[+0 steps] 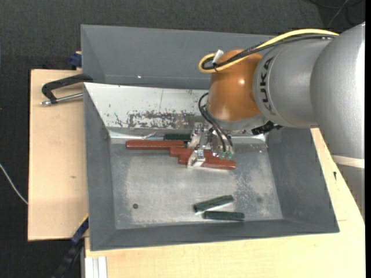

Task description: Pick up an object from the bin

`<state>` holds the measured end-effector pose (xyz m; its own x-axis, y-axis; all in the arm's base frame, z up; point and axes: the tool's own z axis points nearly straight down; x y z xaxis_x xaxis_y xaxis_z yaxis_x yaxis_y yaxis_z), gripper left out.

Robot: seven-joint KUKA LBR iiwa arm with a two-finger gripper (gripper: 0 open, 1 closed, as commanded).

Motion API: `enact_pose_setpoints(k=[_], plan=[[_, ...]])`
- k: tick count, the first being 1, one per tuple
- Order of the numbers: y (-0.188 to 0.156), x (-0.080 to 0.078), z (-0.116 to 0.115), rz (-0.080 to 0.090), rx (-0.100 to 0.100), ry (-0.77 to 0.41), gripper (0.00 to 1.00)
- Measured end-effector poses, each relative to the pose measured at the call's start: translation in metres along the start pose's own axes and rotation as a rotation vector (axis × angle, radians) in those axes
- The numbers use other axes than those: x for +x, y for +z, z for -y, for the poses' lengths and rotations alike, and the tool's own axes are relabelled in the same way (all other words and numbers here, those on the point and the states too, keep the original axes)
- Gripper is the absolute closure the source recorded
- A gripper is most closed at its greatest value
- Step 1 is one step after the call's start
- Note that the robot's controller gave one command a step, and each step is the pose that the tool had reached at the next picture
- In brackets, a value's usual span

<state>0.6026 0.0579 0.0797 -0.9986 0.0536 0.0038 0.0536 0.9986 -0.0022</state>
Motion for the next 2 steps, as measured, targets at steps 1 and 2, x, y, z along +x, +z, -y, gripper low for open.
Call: enact_pose_setpoints(k=[1, 2], plan=[[-0.049, 0.007, 0.004, 0.002, -0.003, -0.035, 1.00], [-0.268, 0.001, -0.025, 0.020, -0.007, 0.048, 1.00]])
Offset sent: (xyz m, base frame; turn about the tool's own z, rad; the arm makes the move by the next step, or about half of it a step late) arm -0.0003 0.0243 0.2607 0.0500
